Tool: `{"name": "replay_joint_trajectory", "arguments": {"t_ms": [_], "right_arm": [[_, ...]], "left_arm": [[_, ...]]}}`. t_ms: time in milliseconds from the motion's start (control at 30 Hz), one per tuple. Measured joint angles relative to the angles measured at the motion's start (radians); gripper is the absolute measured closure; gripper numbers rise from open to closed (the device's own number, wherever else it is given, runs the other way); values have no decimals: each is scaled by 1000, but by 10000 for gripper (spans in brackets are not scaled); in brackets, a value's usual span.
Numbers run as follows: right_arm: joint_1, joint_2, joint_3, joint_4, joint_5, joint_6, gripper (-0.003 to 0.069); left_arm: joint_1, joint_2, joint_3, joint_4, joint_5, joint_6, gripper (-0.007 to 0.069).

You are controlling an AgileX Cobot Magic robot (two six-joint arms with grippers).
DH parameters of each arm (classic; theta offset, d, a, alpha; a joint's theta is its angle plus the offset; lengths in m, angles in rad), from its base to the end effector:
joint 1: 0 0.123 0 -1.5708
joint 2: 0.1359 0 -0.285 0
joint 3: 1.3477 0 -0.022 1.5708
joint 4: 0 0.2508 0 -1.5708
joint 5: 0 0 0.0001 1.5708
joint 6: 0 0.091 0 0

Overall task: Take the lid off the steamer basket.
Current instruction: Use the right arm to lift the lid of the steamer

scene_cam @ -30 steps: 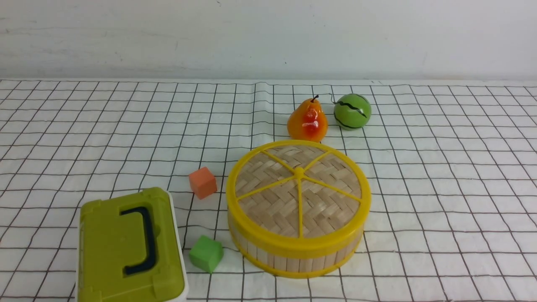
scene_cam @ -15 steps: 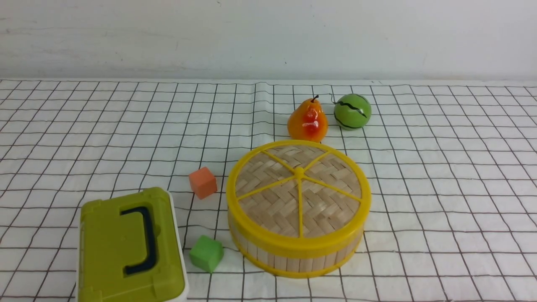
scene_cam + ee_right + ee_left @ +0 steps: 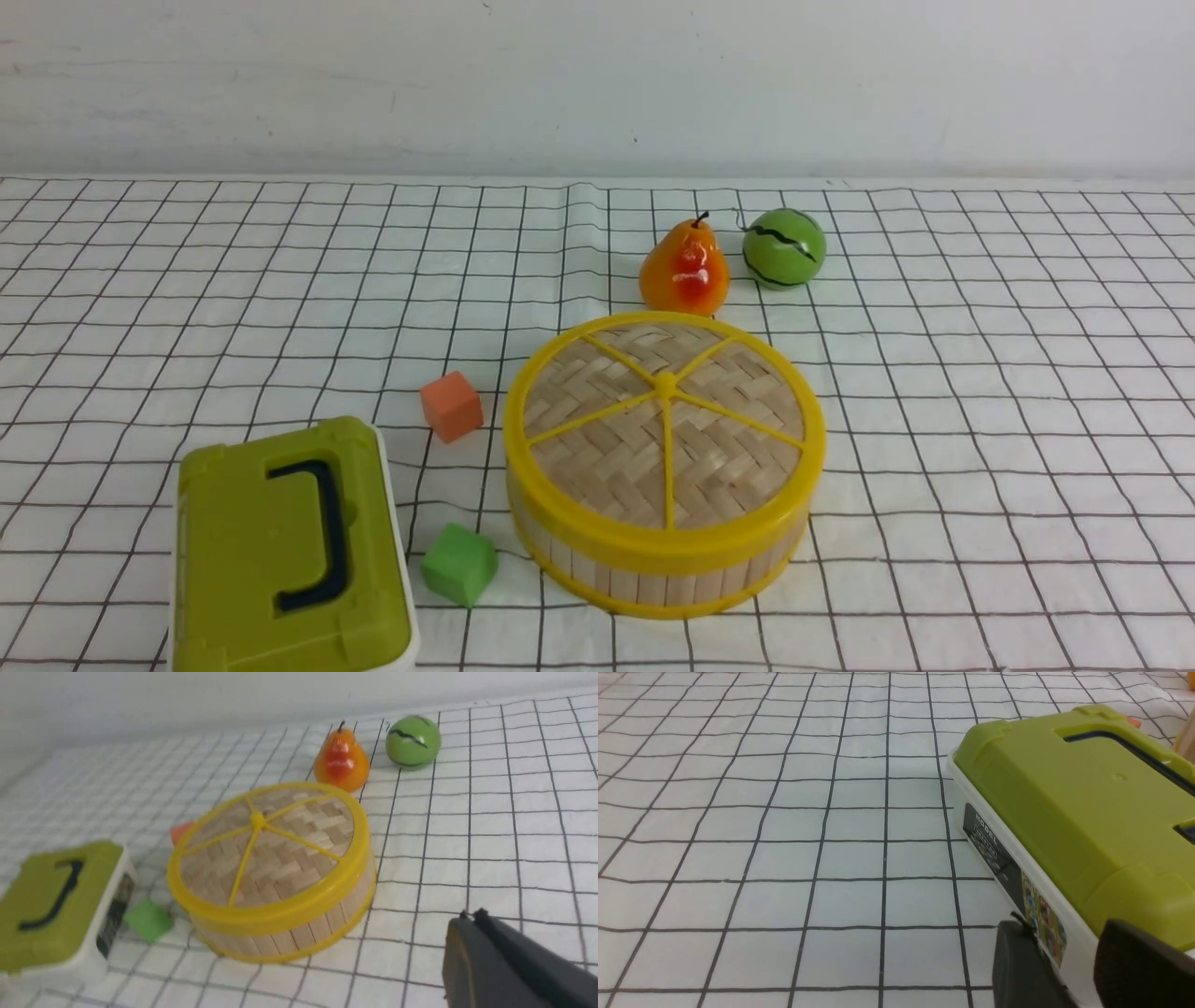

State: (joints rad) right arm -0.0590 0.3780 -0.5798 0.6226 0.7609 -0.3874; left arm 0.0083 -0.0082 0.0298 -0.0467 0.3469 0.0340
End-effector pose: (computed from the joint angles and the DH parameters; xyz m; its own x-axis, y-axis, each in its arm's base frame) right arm 0.0656 0.0328 0.3255 -0.3883 0.1072 -0.9153 -0.2859 0.9302 0.2303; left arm 0.0535 -0.0010 0.1724 -0.2773 -0.0122 -0.9607 0.0042 0.9999 -0.0139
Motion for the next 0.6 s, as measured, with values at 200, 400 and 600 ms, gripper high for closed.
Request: {"name": "replay_joint_trajectory", "arguments": {"t_ms": [200, 400, 600], "right_arm": [[27, 304, -290, -85, 260, -86, 681], [195, 573, -503, -211, 396, -83, 680], [379, 852, -741, -471, 485, 69, 676]], "left_arm": [[0, 0, 0, 0, 0, 0, 385], [0, 0, 0, 0, 0, 0, 385], [0, 0, 0, 0, 0, 0, 385]]}}
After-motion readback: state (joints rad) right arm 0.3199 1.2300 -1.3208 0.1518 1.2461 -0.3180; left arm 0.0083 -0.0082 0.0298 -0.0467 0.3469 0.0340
